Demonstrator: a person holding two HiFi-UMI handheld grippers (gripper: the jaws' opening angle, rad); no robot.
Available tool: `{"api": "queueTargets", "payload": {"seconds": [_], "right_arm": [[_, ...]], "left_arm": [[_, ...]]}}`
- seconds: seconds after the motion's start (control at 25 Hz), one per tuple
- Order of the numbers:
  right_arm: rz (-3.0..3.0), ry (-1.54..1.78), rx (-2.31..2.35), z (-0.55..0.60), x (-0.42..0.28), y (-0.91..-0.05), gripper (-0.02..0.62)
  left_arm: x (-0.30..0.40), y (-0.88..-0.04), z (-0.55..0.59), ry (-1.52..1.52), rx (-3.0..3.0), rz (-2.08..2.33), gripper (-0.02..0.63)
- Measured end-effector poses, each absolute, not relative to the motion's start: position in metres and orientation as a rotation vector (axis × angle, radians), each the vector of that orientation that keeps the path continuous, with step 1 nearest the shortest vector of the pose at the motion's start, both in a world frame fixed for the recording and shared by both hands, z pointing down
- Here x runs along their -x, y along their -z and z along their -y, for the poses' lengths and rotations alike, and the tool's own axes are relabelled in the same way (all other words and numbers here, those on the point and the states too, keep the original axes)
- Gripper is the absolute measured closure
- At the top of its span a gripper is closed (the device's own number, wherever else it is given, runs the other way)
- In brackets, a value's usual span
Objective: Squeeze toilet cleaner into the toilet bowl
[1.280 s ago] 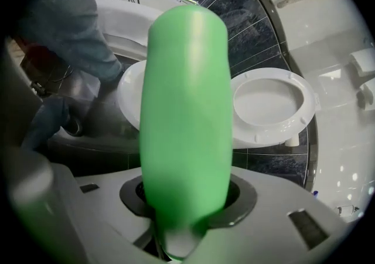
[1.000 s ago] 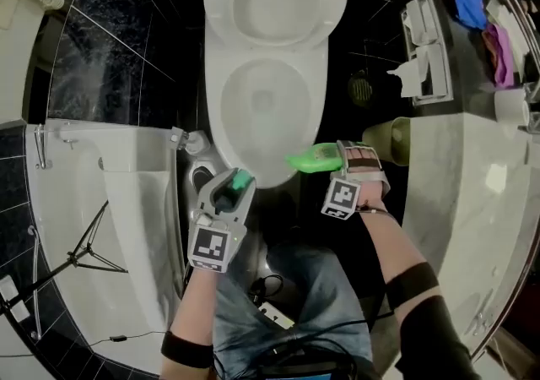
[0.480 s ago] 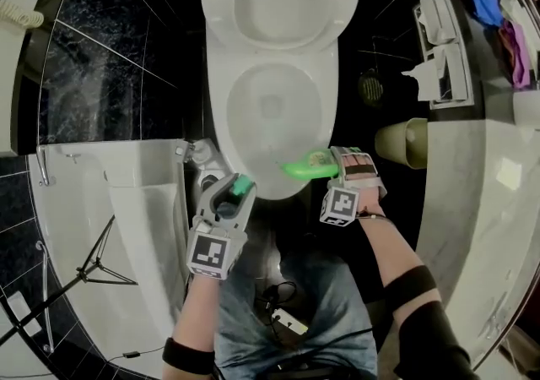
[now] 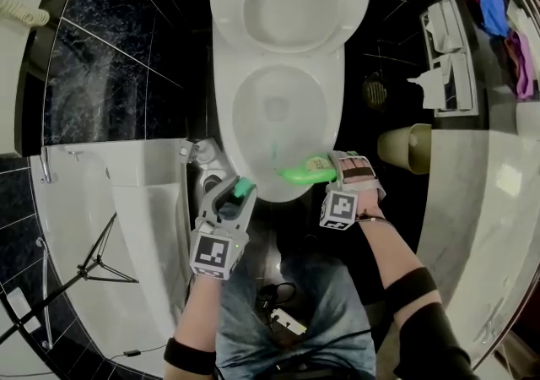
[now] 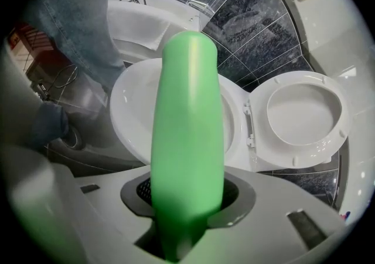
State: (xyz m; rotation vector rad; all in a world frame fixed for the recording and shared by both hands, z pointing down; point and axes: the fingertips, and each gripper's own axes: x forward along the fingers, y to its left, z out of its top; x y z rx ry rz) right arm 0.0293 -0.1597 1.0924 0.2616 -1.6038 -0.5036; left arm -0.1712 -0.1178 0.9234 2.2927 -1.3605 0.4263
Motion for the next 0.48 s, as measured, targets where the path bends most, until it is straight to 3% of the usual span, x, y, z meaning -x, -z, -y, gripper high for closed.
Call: {"api": "queueTargets", "payload": {"seconds": [0.48], "right_arm": [[1.618, 0.489, -0.209, 0.171, 0.015, -1.102, 0.413]], "left_arm": [[0.203, -0.924, 0.142, -0.446, -2.270, 1.385, 0.456]]}}
